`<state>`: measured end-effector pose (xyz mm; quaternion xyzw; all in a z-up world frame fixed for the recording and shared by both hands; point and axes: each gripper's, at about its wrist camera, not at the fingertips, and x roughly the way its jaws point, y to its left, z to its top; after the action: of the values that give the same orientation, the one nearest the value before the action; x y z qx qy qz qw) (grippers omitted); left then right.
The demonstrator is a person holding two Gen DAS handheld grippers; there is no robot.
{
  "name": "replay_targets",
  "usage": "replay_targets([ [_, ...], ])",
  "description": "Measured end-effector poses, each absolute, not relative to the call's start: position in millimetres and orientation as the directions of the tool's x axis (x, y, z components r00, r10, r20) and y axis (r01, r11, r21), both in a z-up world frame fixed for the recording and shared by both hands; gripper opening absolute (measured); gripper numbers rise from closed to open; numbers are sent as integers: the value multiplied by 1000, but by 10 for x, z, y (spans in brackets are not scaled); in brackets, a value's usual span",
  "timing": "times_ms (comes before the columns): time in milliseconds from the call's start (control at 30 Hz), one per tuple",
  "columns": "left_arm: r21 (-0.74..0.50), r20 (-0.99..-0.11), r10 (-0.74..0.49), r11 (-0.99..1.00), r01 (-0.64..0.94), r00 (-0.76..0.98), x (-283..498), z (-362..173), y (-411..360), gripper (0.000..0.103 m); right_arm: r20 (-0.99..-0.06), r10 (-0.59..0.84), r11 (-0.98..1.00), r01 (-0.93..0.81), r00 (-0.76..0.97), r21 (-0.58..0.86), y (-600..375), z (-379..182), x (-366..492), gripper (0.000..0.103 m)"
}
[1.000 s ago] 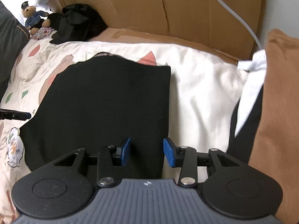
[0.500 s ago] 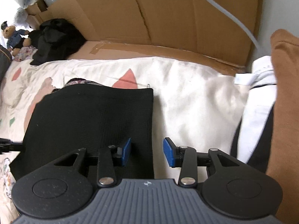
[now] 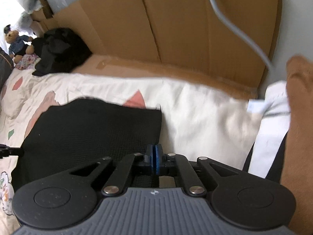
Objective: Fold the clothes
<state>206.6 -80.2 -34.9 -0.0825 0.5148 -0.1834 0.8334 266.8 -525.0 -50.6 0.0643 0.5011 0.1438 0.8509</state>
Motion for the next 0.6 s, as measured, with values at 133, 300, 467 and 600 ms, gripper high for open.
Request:
replay_targets([
  [133,-317,-812,-390,919,234,435,2008,-278,-789,16,-830,299,954,-171,471,247,-5270,-443,2571,30],
  [300,-417,-766,-479,878,236,429,1926,-229,-698,18,-803,341,940,-164,488,300,-5353,-313,2393,39],
  [467,-430,-763,-499,867,253,412,1787,-220,-691,18,-827,318,946,-216,464,243,-5317,-267,2169,39],
  [600,-450,-756,-528,849,278,388,1677,-224,-729,18,-848,314,941,-258,427,219,-5303,-280,2007,39],
])
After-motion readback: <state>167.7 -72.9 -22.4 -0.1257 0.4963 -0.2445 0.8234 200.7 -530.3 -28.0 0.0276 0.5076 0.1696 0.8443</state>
